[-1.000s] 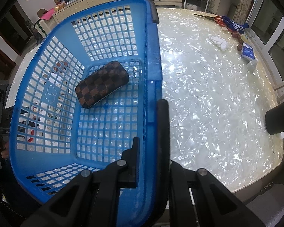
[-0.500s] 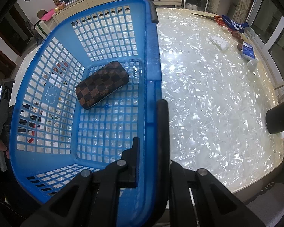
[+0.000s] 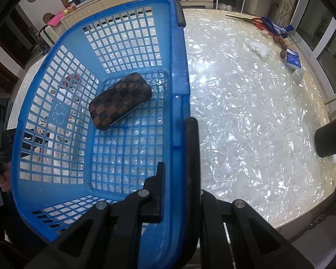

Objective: Organize rigid objects
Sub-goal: 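Lift the keychain with the left tool and carry it over the basket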

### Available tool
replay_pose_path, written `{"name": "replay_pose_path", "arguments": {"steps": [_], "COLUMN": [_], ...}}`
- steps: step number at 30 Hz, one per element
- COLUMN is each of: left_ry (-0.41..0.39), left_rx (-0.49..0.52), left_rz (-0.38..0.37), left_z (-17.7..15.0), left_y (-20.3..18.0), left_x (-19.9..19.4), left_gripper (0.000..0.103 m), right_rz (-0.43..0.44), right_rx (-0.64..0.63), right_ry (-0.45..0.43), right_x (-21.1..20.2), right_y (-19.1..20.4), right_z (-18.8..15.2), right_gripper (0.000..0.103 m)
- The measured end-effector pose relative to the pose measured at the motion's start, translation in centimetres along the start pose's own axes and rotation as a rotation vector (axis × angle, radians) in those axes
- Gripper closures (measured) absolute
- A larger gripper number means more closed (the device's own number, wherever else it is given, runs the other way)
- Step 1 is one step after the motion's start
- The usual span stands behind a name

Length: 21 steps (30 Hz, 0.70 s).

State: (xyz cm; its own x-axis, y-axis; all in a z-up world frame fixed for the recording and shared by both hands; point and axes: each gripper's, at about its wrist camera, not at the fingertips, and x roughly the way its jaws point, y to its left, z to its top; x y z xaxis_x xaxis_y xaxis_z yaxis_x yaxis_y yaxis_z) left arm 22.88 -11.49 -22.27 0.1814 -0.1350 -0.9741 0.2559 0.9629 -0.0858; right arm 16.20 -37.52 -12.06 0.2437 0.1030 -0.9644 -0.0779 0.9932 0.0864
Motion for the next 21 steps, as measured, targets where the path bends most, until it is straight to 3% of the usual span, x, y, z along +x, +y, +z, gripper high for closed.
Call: {"name": "replay_pose_path", "arguments": {"steps": [3,5,21], "left_ry": [-0.021,-0.036,-0.173], "left_rx": [0.000,0.002,0.041], "left_rz": [0.008,0.011,0.014], "left_z": [-0.1,-0.2,-0.8], "left_y": [0.6,0.8,2.5], "left_x": [-0.7,-1.4,-8.4], "left_gripper": [0.057,0.065,0.066], "right_rz": [-0.006,-0.012,-0.043], "right_rx": [0.003,0.005,0.007], "right_ry": [-0.001,-0.001,-0.001], "right_x": [-0.1,-0.3,-1.4], "right_y": [-0.1,-0.1,-0.1], "right_z": [-0.1,-0.1,-0.4], "right_gripper": [0.095,0.096,0.096]}}
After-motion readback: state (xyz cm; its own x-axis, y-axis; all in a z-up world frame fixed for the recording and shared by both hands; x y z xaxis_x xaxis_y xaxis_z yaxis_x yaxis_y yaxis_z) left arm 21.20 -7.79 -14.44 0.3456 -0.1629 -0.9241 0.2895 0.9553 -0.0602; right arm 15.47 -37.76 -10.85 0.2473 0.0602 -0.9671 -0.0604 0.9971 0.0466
